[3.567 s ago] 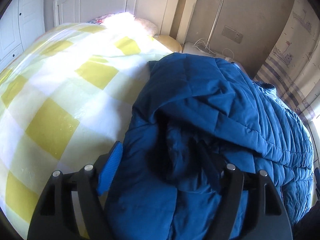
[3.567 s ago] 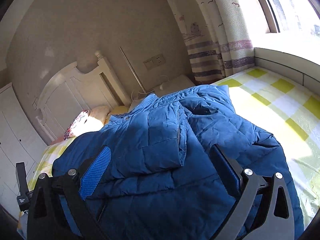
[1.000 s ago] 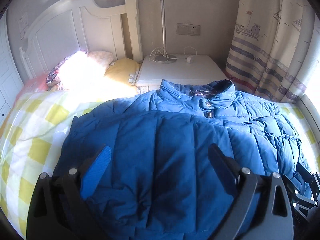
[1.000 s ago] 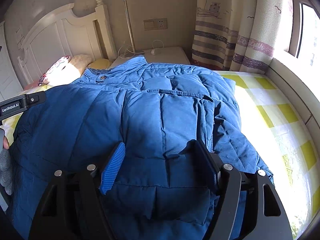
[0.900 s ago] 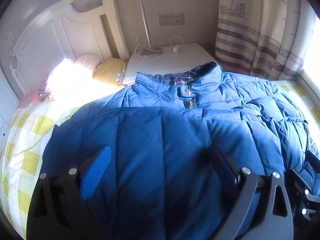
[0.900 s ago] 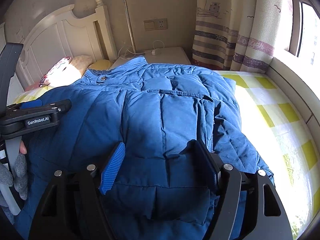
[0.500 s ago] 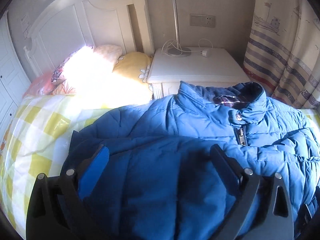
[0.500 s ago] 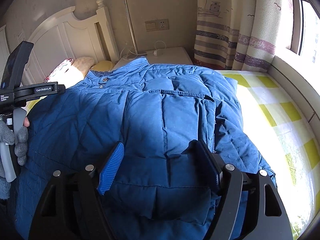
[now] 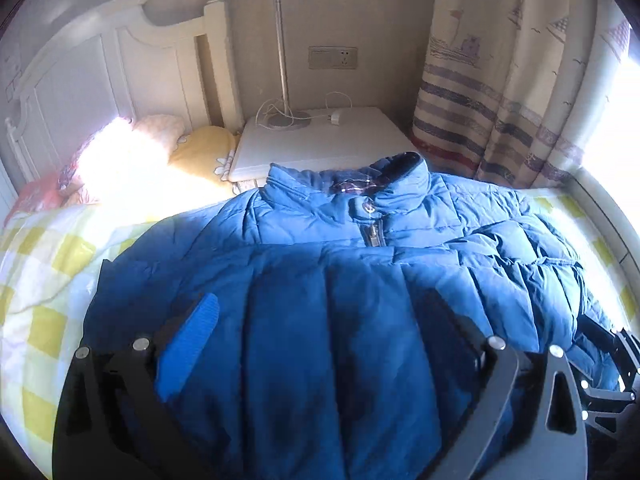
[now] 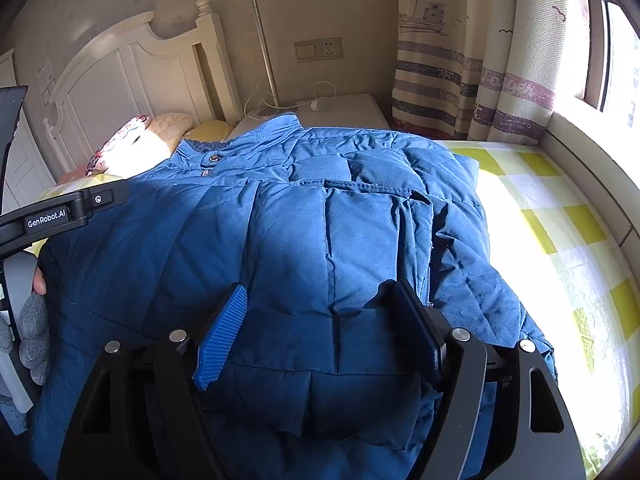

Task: Fold large clothes

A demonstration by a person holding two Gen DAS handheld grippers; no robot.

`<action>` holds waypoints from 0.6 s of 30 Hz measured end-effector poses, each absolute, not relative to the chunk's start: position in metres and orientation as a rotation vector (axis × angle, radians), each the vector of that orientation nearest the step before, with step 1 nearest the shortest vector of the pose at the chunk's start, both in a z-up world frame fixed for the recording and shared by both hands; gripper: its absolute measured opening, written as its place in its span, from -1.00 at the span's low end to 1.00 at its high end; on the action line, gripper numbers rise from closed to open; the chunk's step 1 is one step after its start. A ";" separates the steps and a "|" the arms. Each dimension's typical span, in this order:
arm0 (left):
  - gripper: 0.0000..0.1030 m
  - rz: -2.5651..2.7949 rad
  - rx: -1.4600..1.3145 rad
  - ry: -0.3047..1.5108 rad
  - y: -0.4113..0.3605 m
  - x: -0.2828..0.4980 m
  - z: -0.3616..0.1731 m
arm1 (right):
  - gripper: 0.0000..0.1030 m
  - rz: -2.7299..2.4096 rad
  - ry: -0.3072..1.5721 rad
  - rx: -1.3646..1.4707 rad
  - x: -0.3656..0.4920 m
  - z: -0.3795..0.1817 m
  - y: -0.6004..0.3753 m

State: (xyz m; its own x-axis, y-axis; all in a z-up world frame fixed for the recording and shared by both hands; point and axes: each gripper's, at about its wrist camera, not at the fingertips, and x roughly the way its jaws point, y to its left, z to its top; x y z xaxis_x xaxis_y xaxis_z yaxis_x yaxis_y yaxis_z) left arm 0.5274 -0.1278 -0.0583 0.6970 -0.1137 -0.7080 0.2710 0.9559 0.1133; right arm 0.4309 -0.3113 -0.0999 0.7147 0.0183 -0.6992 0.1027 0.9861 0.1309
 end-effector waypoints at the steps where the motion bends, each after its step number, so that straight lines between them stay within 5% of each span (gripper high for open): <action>1: 0.95 -0.224 0.279 0.786 -0.145 0.525 -0.067 | 0.39 -0.047 0.774 0.166 0.431 -0.100 -0.311; 7: 0.96 -0.245 0.168 0.859 -0.134 0.529 -0.083 | 0.39 -0.050 0.775 0.171 0.431 -0.100 -0.312; 12: 0.96 -0.063 0.000 0.741 -0.036 0.503 -0.053 | 0.39 -0.087 0.759 0.169 0.428 -0.098 -0.313; 18: 0.96 -0.002 -0.061 0.865 0.036 0.500 -0.095 | 0.40 -0.090 0.773 0.170 0.431 -0.100 -0.312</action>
